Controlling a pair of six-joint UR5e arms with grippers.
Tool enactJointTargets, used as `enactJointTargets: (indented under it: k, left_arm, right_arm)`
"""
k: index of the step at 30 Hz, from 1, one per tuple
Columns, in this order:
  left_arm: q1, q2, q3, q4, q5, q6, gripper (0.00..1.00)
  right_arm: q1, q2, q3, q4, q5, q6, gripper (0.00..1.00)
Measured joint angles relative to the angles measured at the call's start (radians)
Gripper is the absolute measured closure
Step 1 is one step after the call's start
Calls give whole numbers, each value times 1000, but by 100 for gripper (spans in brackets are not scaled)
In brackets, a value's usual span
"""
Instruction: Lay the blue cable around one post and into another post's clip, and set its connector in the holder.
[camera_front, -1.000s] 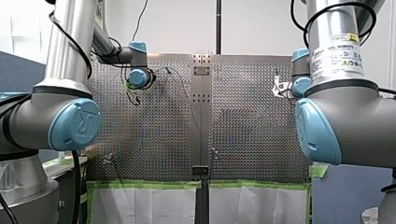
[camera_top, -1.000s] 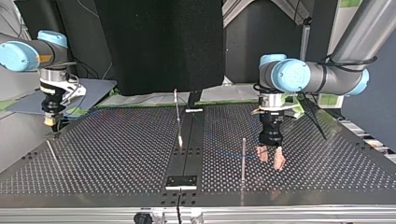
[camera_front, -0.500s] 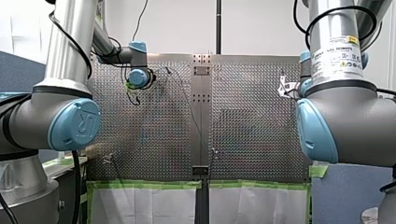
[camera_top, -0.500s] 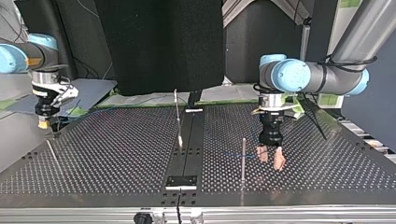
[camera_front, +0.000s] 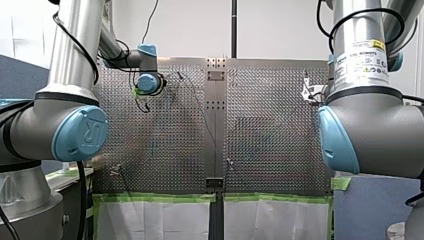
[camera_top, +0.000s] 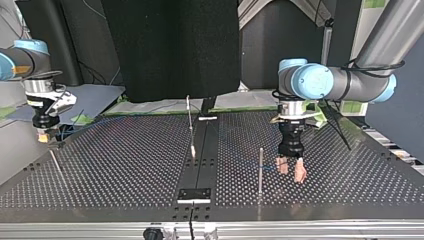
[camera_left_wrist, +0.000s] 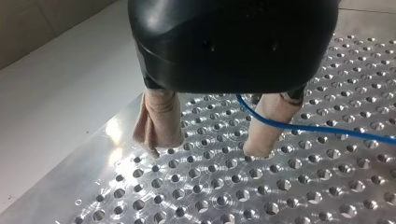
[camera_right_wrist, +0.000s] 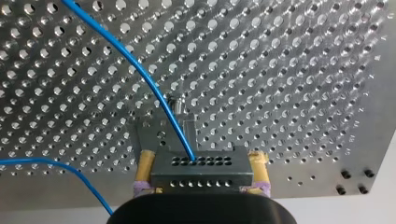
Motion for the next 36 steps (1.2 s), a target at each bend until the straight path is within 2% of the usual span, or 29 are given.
enactJointTargets:
  k: [5,10,15,28,34,36]
  left_arm:
    - [0,0,0,-2,-1,0,5]
    - [1,0,0,-3,-2,1,5]
    - [1,0,0,-3,-2,2,5]
    - [1,0,0,-2,-4,4,5]
    - [1,0,0,-3,-4,6,5]
    - [1,0,0,-3,-4,6,5]
  right_arm:
    - [-10,12,-23,26,-29,-15,100]
    - [-17,25,-40,49,-34,-22,100]
    - [-20,41,-54,59,-34,-38,100]
    - [-19,53,-77,70,-35,-127,100]
    - [-17,74,-77,62,-34,-151,100]
    - [-16,79,-77,56,-34,-153,100]
